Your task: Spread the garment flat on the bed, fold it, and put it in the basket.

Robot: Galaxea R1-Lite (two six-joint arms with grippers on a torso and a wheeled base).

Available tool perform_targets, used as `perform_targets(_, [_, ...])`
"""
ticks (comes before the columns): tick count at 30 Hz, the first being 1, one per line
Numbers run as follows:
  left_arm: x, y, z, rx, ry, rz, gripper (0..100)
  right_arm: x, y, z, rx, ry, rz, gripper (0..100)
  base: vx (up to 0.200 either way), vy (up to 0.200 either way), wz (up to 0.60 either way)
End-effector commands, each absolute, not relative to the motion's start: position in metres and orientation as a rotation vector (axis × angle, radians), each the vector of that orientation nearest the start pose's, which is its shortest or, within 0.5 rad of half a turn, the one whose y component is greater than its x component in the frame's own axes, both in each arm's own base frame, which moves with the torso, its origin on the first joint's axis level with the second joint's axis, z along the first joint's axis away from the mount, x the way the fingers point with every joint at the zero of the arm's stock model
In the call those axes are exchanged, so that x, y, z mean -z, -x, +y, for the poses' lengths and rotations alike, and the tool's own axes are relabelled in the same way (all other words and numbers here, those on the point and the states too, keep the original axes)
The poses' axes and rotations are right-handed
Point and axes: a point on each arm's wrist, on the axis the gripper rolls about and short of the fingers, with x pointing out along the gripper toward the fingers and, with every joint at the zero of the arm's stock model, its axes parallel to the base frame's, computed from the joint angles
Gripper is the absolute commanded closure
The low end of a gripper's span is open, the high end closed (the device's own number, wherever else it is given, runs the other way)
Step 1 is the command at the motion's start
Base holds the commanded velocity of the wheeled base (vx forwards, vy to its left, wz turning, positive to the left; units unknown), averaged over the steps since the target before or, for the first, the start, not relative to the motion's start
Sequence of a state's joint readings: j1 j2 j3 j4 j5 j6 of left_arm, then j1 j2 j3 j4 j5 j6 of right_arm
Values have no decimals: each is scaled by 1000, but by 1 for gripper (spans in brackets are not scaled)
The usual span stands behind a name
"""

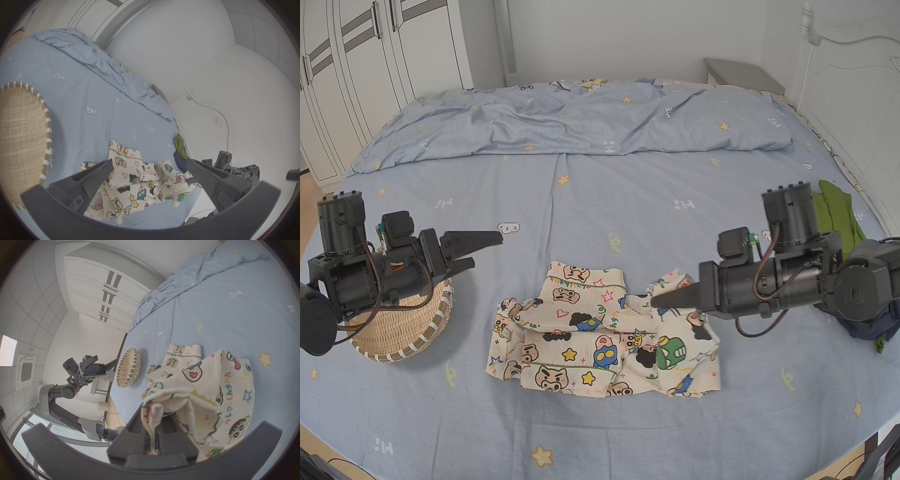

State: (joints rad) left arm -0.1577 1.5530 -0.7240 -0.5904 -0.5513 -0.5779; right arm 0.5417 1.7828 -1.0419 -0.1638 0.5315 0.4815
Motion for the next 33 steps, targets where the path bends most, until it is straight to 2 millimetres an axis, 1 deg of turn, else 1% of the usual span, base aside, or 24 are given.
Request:
perform_targets(1, [-215,-252,-33,629,604,375,0,-167,-284,245,-918,-348,913,100,0,0,0])
perform_targets(3, [-215,-252,-31,640,611,378,0,-169,-288,261,-917,-330,912,100,0,0,0])
perform_targets(5, [-215,-252,-30,640,620,380,0,-172,-290,270,-928,-325,906,100,0,0,0])
perform_targets(6, [-216,-252,-30,639,628,382,0,-177,-290,278,-945,-321,897,100,0,0,0])
perform_targets(7, [-216,-252,-30,639,628,382,0,-177,-290,278,-945,-321,897,100,0,0,0])
perform_targets(8, [-217,-252,-29,639,630,376,0,-179,-290,288,-956,-316,888,100,0,0,0])
perform_targets(10, [-217,-252,-30,640,630,378,0,-177,-292,292,-957,-312,889,100,0,0,0])
perform_targets(11, [-217,-252,-29,639,630,376,0,-175,-294,299,-962,-307,887,100,0,0,0])
perform_targets(13, [-217,-252,-30,641,629,377,0,-176,-295,306,-966,-300,894,100,0,0,0])
perform_targets(16, [-216,-251,-30,640,630,378,0,-175,-302,312,-956,-289,918,100,0,0,0])
perform_targets(17, [-216,-251,-30,640,630,378,0,-174,-303,312,-955,-288,918,100,0,0,0])
perform_targets(18, [-217,-251,-29,639,630,376,0,-172,-309,314,-947,-285,922,100,0,0,0])
perform_targets(21, [-217,-250,-29,640,629,375,0,-172,-314,318,-949,-289,909,100,0,0,0])
perform_targets(27, [-217,-251,-29,640,629,375,0,-173,-317,327,-964,-289,893,100,0,0,0])
perform_targets(28, [-217,-251,-29,639,630,376,0,-171,-322,329,-964,-293,885,0,0,0,0])
perform_targets(33, [-217,-251,-29,639,630,378,0,-171,-335,333,-952,-299,881,0,0,0,0])
